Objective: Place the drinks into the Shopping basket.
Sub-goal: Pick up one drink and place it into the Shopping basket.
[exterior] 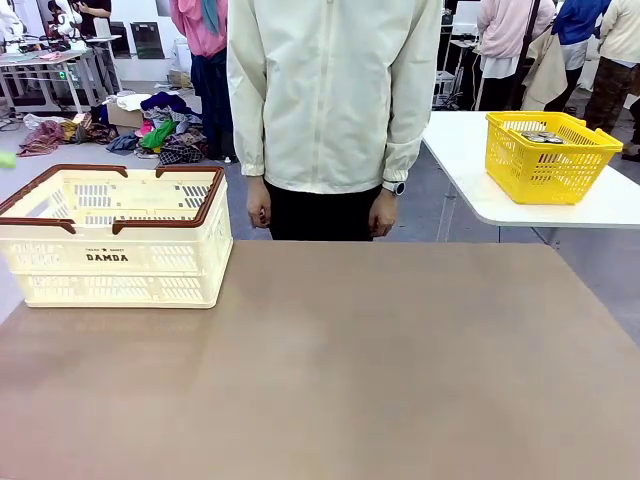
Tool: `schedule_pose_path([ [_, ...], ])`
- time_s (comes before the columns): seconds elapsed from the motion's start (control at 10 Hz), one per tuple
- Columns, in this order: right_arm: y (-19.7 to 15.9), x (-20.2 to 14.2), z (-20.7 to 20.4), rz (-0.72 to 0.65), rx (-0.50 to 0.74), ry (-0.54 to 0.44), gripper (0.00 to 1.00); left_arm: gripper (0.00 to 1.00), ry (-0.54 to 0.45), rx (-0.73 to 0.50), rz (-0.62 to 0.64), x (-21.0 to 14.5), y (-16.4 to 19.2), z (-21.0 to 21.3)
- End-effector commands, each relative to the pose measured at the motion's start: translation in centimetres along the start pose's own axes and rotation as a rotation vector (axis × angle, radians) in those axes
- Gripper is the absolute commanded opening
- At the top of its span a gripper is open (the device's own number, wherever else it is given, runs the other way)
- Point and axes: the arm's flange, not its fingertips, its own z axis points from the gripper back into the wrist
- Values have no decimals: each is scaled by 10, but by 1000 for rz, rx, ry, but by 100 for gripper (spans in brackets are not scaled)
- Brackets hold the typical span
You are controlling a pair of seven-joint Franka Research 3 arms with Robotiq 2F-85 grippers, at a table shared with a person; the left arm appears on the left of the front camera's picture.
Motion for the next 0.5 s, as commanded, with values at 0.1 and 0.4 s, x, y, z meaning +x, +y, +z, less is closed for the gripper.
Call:
schedule_pose_path([
  [0.1,-82,6,-12,-298,189,-215,100,100,-303,-139,205,-28,78,14],
  [0.4,-86,0,18,-252,114,-158,100,100,-60,-25,101,-13,48,11],
])
